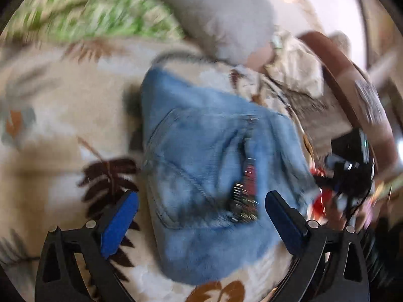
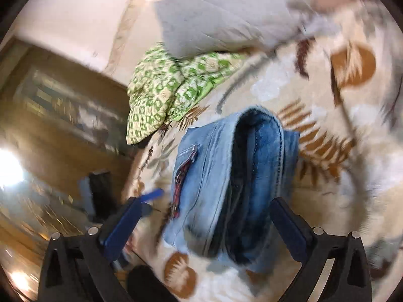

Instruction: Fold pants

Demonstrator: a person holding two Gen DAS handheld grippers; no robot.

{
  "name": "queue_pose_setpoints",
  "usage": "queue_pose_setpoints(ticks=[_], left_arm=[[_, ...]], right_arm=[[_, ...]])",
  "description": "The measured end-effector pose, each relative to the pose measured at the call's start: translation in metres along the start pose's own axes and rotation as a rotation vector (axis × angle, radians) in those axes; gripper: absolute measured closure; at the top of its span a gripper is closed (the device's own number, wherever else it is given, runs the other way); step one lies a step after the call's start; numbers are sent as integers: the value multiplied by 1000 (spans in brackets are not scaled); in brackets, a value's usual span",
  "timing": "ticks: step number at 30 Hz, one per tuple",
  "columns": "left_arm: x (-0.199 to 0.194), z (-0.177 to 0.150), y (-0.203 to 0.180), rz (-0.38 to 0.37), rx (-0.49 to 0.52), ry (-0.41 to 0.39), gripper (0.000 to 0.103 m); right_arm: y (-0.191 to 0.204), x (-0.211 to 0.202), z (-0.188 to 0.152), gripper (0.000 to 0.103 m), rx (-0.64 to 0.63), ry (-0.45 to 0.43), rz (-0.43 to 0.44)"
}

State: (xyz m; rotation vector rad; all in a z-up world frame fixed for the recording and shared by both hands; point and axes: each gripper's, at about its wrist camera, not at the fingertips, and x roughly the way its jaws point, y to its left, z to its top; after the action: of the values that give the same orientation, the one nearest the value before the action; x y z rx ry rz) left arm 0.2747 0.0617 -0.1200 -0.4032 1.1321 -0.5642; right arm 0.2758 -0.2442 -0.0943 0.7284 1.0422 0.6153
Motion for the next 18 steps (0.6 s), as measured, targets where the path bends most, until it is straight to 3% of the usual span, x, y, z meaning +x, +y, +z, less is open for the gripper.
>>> queue_pose_setpoints(ticks=[3,6,9,10,11,13,16,18], left_arm=[[18,-3,18,-27,-116,29,2],[20,-1,23,-96,-163,-11,1],[26,4,21,-150,-186,-12,2],[30,6,18,-167,-183,-7,12],[33,9,16,-150,-175,5,19],[37,13,11,-129,-140,19,47],[26,18,-1,-141,-76,-6,67],[16,21,-12,-143,-18,-39,68]], right_arm=[[-22,24,0,0,76,47,-75],[-46,43,-8,0,203,92,7],[-40,50,-7,4,174,48,59],[-38,53,-6,18,169,52,71],[-33,60,-5,21,159,60,52],[-26,66,-3,39,117,59,7],[-14,67,-2,53,43,41,-23],[4,62,-1,63,-47,14,-49]])
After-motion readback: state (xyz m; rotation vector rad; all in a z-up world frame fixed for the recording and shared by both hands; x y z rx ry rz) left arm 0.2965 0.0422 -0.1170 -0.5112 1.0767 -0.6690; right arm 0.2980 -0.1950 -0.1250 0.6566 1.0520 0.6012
